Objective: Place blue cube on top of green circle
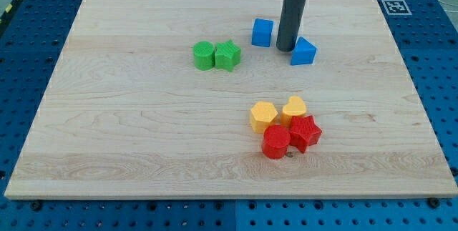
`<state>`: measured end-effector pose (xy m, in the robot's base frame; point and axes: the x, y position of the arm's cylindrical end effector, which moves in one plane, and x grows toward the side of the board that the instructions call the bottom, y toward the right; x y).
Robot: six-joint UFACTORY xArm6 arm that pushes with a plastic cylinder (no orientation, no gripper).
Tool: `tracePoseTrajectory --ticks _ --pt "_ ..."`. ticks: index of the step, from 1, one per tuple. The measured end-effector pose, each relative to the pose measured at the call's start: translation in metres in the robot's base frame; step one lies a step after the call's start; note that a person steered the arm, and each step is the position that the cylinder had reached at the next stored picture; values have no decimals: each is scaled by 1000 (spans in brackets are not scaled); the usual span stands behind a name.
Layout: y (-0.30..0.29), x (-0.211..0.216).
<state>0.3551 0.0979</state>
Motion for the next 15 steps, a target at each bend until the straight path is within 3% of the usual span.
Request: tracePoseTrajectory --ticks 3,8,13,14,15 --pt "-13 -36" --pt "-32 -8" --pt "-86 -19" --pt "-86 -52" --pt "-99 -46"
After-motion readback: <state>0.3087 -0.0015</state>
